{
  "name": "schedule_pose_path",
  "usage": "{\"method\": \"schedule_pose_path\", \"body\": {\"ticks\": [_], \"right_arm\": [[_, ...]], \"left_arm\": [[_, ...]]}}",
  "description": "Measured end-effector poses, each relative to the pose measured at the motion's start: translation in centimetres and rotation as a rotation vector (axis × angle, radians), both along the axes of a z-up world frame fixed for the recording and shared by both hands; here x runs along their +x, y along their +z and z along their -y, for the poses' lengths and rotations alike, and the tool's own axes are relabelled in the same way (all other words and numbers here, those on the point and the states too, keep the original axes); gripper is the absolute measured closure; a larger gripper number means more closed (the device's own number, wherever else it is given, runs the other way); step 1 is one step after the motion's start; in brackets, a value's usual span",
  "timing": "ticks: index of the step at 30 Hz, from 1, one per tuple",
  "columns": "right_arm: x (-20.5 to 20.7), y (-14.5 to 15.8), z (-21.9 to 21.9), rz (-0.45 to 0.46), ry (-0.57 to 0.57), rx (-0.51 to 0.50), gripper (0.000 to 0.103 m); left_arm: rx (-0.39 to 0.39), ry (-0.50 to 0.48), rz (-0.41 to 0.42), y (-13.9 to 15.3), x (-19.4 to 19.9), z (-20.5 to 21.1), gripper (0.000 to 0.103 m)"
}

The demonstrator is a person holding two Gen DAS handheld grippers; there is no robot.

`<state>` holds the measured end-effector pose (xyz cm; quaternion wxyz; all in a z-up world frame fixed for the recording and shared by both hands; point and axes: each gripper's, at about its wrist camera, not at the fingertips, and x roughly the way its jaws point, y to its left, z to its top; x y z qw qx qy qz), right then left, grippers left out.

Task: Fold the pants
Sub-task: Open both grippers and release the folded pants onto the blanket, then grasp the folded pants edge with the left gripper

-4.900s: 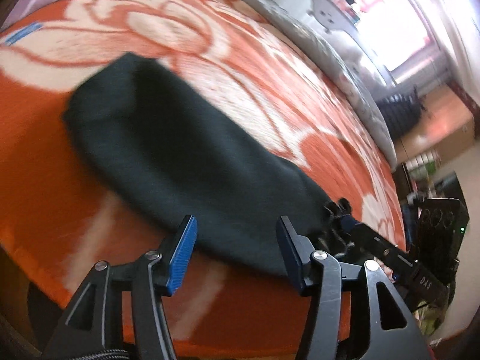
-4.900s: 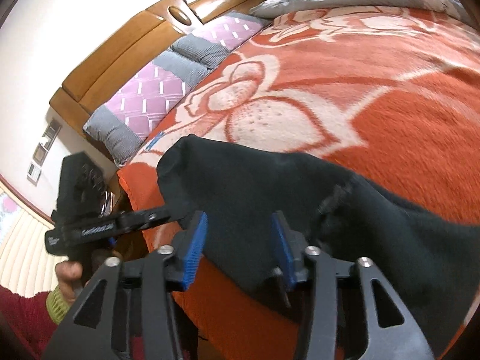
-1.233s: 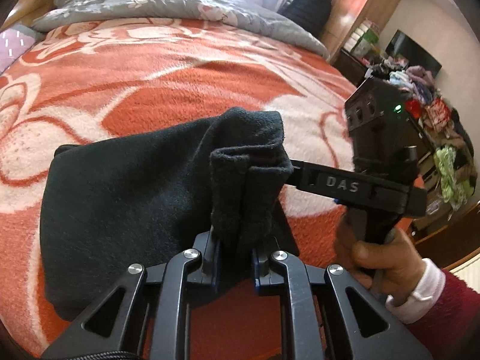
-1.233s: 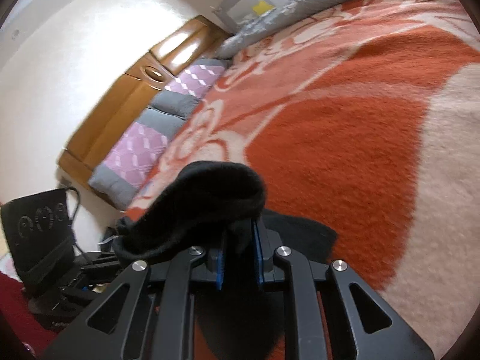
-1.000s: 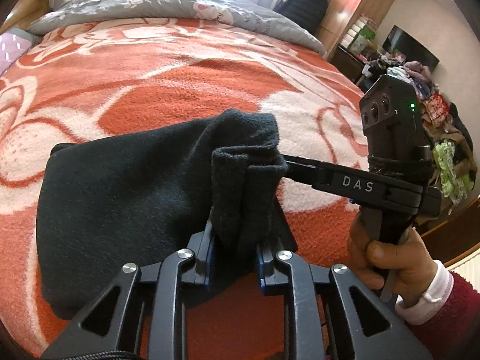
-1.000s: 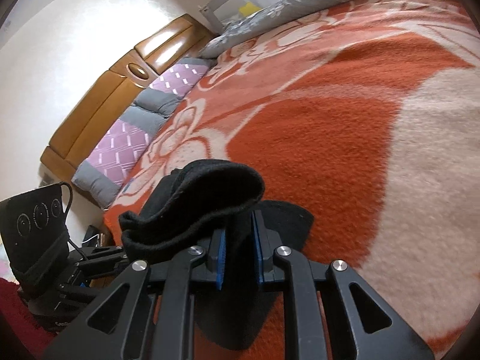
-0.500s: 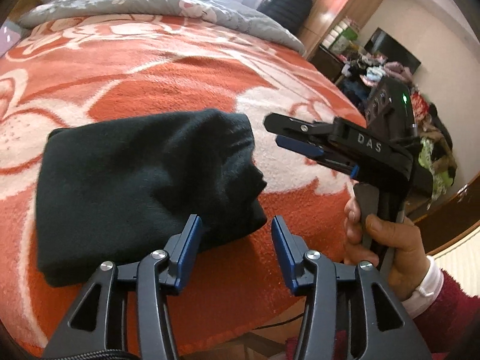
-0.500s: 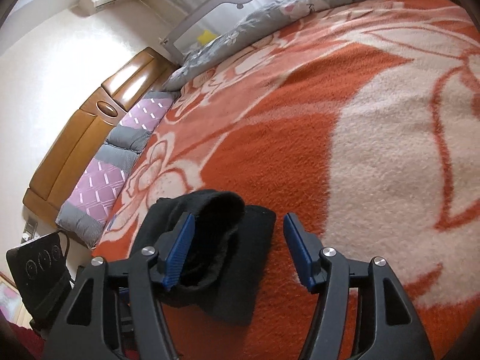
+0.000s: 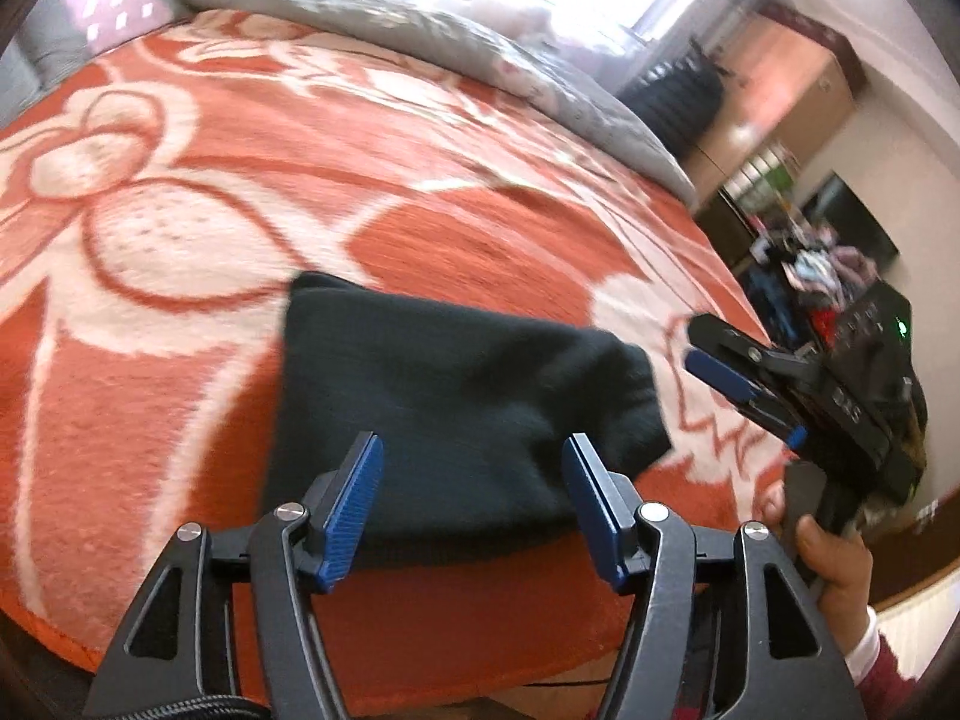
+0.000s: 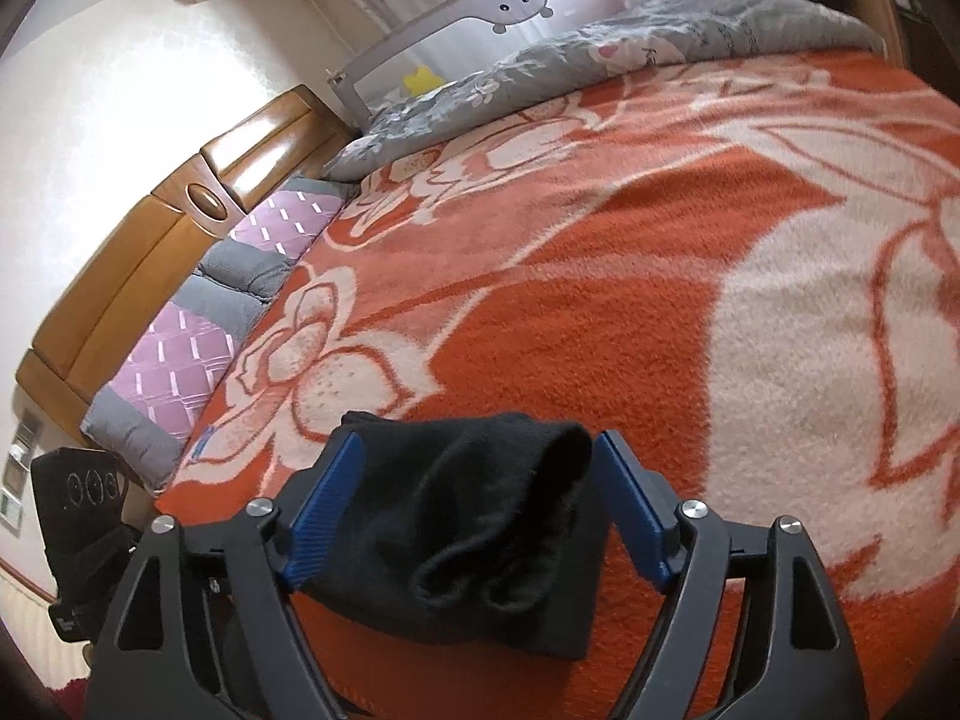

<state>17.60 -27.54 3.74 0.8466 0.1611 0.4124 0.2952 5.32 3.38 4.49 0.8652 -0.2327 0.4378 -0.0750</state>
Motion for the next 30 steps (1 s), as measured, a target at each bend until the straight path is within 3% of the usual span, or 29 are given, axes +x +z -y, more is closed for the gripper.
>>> {"method": "schedule_pose_path", "body": {"ticks": [5, 15, 30], "right_arm": [[0.6, -0.5, -0.8, -0.038, -0.042, 0.0, 0.019], [1.0, -5.4, -0.2, -0.196, -0.074, -0.007, 0.019], [0.2, -8.9, 1.9, -0.215, -0.07, -0.045, 0.019]], "left_arm": [[-0.01, 0.068, -0.015, -0.3, -0.1, -2.6, 0.037], [-0.03, 0.097, -0.081, -2.9, 1.3, -3.9, 0.035], [-0.049, 0.1, -0.162, -6.5, 3.0, -4.1, 0.033]]}}
